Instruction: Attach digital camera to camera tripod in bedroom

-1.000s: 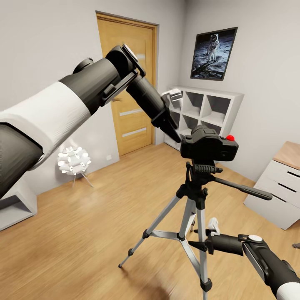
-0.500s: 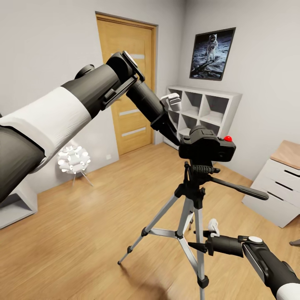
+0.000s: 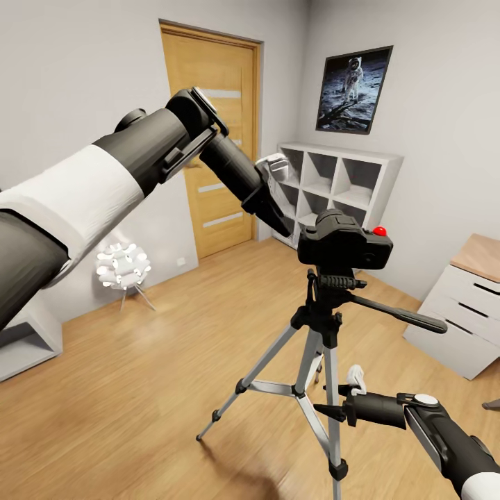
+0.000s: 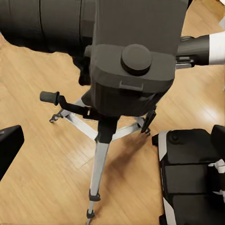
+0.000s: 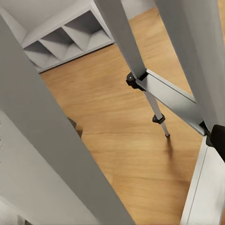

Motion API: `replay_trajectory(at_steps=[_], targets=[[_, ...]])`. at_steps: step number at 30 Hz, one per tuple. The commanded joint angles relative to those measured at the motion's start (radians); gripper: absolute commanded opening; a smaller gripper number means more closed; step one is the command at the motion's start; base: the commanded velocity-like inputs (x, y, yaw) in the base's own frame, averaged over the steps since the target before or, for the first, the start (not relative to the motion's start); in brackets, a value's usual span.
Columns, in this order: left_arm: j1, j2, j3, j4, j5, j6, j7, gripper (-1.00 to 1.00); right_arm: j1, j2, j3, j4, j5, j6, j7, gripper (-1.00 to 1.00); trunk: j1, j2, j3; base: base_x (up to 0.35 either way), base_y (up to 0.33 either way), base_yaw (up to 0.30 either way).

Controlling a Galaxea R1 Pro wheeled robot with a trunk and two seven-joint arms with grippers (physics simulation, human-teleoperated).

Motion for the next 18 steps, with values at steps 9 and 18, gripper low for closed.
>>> replay_trajectory(at_steps=[9, 18], targets=[[0.000, 0.075, -0.004, 0.024, 0.006, 0.008, -0.002, 1.00, -0.001, -0.001, 0.005, 0.000, -0.010, 0.010, 0.000, 1.00, 0.001, -0.002, -0.002, 0.000, 0.000, 0.000], [0.018, 0.085, -0.004, 0.041, 0.005, 0.006, -0.001, 1.00, -0.001, -0.001, 0.005, 0.000, -0.010, 0.010, 0.000, 1.00, 0.001, -0.002, -0.002, 0.000, 0.000, 0.000]])
